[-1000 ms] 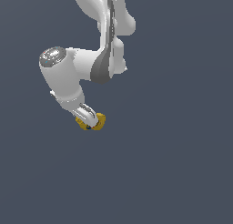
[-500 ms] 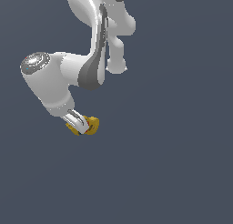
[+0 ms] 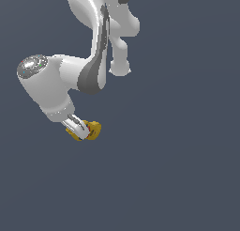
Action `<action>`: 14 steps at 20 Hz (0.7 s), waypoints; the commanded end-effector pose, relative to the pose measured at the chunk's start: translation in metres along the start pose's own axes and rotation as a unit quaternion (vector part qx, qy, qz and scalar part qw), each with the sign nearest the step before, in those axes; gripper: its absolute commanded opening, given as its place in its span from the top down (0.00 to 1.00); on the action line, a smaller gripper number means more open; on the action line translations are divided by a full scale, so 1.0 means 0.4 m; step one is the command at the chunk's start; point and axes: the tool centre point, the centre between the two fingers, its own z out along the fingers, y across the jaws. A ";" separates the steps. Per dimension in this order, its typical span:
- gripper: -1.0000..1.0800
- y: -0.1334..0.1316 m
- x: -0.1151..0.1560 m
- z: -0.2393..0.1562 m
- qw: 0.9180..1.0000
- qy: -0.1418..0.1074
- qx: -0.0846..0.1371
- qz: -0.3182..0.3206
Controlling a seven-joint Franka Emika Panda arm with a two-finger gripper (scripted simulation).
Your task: Pick up the object and move it to a goal position.
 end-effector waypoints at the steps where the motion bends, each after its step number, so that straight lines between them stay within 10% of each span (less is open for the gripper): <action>1: 1.00 0.002 0.005 0.000 1.000 0.000 0.000 0.000; 14: 1.00 0.017 0.094 0.008 1.000 0.000 0.000 0.000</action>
